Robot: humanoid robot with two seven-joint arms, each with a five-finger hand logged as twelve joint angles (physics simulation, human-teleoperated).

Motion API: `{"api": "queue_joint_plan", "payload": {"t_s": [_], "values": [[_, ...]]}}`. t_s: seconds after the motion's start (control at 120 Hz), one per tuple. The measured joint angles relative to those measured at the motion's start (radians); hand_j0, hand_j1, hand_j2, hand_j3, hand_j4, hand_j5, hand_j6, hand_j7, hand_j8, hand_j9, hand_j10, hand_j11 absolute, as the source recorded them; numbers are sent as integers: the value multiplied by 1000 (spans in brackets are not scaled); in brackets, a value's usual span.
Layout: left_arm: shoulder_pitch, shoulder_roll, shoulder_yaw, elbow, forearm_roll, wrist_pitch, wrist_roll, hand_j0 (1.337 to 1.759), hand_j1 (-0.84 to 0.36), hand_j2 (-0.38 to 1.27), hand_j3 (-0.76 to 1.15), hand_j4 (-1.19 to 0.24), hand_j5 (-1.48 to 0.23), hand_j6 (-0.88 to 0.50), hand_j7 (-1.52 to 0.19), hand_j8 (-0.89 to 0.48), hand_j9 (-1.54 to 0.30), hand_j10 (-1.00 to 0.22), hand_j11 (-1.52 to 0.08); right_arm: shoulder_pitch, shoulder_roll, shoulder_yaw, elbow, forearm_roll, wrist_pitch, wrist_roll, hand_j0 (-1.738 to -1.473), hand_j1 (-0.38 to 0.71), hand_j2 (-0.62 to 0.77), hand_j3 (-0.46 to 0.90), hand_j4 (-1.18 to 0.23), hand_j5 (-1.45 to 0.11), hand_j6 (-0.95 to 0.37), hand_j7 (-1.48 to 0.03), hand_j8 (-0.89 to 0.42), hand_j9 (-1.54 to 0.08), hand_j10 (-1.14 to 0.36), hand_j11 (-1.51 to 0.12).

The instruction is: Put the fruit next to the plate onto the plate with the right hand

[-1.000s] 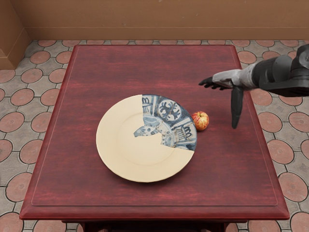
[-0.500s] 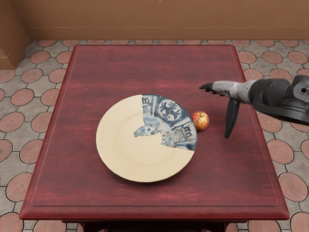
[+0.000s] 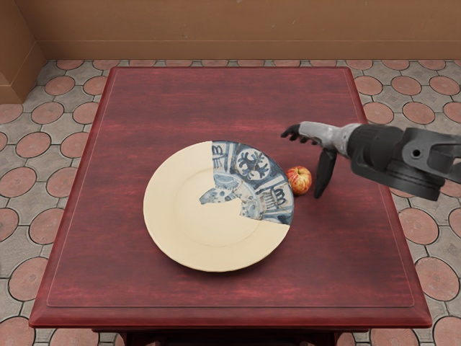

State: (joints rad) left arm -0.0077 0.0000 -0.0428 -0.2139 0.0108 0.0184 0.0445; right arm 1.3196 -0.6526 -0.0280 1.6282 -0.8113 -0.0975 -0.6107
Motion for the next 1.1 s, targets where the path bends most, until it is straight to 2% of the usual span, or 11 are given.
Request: {"api": "queue_joint_plan", "payload": {"t_s": [0.183, 0.45, 0.8, 0.925, 1.1], "values": [[0, 0, 0, 0, 0, 0, 0, 1658, 349, 0, 0, 0, 0, 0, 0, 0, 0, 0, 0, -10, -12, -57, 18, -41, -113, 0, -1658, -90, -42, 0, -220, -282, -221, -282, -220, -282, -219, -282], [0, 0, 0, 0, 0, 0, 0, 1658, 349, 0, 0, 0, 0, 0, 0, 0, 0, 0, 0, -15, -5, -135, 64, -72, -241, 0, -1658, -55, -47, 0, -249, -321, -250, -320, -249, -320, -249, -320], [0, 0, 0, 0, 0, 0, 0, 1658, 349, 0, 0, 0, 0, 0, 0, 0, 0, 0, 0, 2, 39, -179, 52, -97, -257, 0, -1658, -55, -47, 0, -248, -320, -250, -320, -249, -320, -248, -320], [0, 0, 0, 0, 0, 0, 0, 1658, 349, 0, 0, 0, 0, 0, 0, 0, 0, 0, 0, 38, 67, -236, 29, -103, -255, 0, -1658, -91, -41, 0, -218, -281, -220, -281, -219, -281, -218, -281], [0, 0, 0, 0, 0, 0, 0, 1658, 349, 0, 0, 0, 0, 0, 0, 0, 0, 0, 0, 59, 97, -274, 11, -105, -254, 0, -1658, -18, -53, 0, -279, -361, -281, -360, -280, -361, -279, -361]]}}
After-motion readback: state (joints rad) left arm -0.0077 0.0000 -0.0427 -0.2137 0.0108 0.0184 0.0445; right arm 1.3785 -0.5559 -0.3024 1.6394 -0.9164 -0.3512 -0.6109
